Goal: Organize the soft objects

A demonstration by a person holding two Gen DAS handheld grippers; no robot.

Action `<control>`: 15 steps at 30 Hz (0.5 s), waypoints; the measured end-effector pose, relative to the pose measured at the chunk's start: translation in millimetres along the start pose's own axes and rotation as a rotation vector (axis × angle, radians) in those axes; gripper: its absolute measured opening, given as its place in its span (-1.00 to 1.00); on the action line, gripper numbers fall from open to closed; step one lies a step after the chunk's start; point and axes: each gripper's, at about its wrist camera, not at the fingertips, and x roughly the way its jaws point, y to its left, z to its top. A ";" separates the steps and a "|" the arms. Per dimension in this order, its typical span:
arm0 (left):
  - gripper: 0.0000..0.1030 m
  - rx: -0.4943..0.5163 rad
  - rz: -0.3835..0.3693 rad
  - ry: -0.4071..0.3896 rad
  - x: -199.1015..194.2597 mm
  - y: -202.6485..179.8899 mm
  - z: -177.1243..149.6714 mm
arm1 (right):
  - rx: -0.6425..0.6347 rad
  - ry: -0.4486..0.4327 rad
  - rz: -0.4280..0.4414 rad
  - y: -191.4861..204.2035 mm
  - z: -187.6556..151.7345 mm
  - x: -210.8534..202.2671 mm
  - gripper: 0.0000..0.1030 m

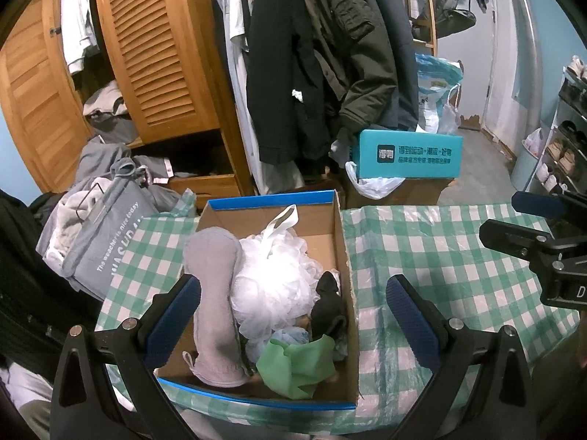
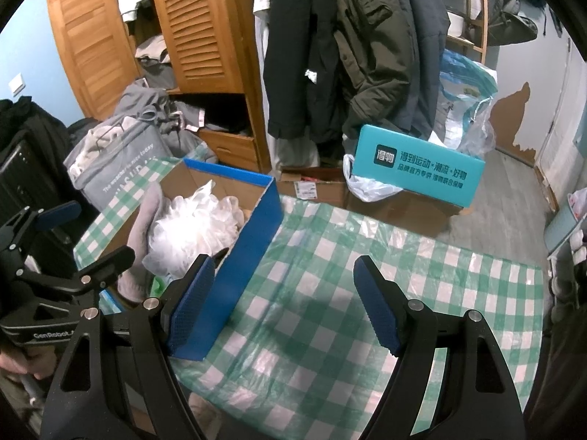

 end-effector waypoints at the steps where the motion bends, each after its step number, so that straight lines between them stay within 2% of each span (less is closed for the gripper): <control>1: 0.98 0.000 -0.002 0.001 -0.1 -0.1 -0.2 | 0.001 0.000 -0.001 0.7 0.5 -0.2 0.52; 15: 0.98 0.000 -0.012 0.010 0.4 -2.9 -1.5 | 0.000 0.001 -0.001 0.5 1.0 -0.4 0.52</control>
